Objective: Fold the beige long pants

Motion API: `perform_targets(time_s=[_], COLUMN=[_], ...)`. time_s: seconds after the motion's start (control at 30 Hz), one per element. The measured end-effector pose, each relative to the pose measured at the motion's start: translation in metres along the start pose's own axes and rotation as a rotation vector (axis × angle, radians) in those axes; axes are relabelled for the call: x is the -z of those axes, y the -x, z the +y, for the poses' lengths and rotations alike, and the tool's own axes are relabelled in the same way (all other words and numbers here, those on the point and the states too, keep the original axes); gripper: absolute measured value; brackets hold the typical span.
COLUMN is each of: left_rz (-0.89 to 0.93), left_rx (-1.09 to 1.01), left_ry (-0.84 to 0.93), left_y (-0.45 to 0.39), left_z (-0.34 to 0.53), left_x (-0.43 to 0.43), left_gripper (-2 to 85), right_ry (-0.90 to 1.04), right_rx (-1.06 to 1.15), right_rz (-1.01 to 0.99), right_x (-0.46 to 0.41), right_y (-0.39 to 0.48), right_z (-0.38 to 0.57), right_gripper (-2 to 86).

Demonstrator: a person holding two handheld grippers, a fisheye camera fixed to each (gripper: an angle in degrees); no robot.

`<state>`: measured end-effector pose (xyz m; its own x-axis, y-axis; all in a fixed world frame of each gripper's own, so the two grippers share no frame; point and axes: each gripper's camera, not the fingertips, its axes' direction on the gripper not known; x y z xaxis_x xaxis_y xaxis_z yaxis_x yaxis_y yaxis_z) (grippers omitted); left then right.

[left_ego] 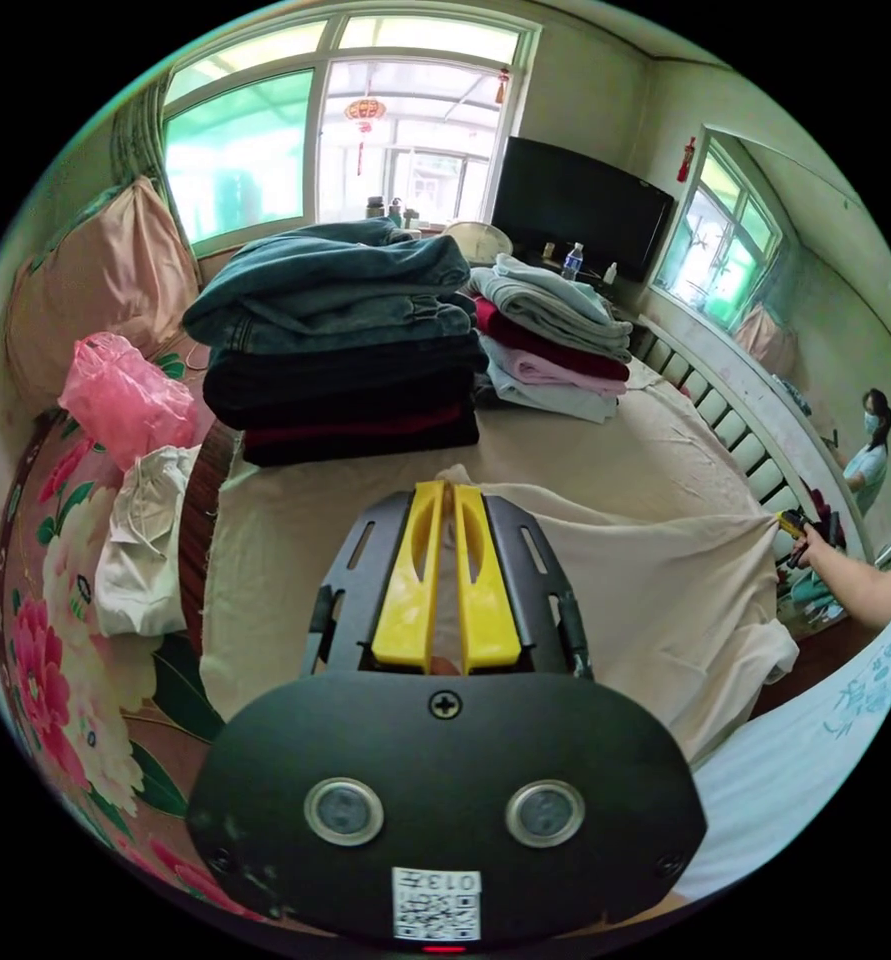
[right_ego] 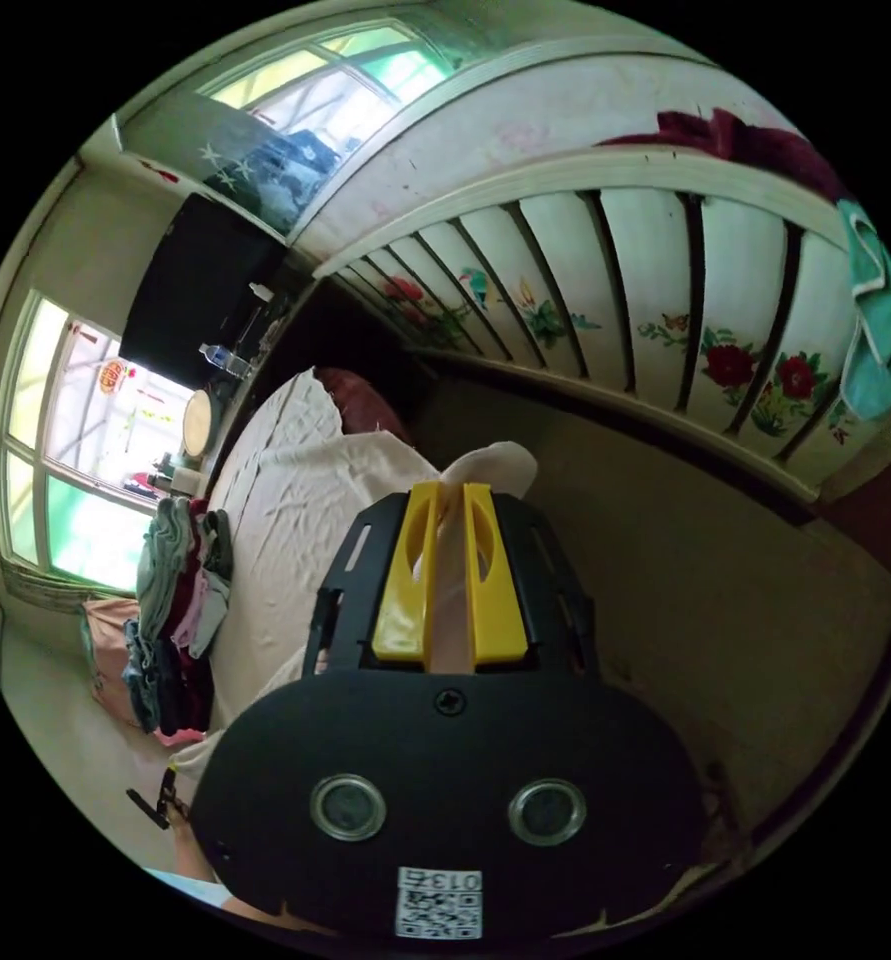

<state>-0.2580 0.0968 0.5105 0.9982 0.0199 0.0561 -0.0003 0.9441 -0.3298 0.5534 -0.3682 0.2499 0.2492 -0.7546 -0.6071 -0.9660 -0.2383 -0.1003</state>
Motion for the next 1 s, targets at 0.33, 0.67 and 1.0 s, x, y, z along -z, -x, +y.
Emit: perform_targets(time_s=[0.33, 0.67, 1.0], left_rz=[-0.013, -0.026, -0.076], left_rx=[0.018, 0.005, 0.143], left_ry=[-0.001, -0.013, -0.229], left_y=[0.005, 0.011, 0.054], left_z=[0.018, 0.034, 0.076], left_x=[0.001, 0.006, 0.076], left_gripper=[0.5, 0.4, 0.3], right_ry=[0.136, -0.007, -0.361], right_rx=[-0.025, 0.166, 0.446], right_rz=[0.088, 0.194, 0.153], right_x=[-0.028, 0.009, 0.139], right_y=[0.001, 0.05, 0.135], right_z=[-0.008, 0.021, 0.1], right_gripper=[2.9, 2.1, 2.1])
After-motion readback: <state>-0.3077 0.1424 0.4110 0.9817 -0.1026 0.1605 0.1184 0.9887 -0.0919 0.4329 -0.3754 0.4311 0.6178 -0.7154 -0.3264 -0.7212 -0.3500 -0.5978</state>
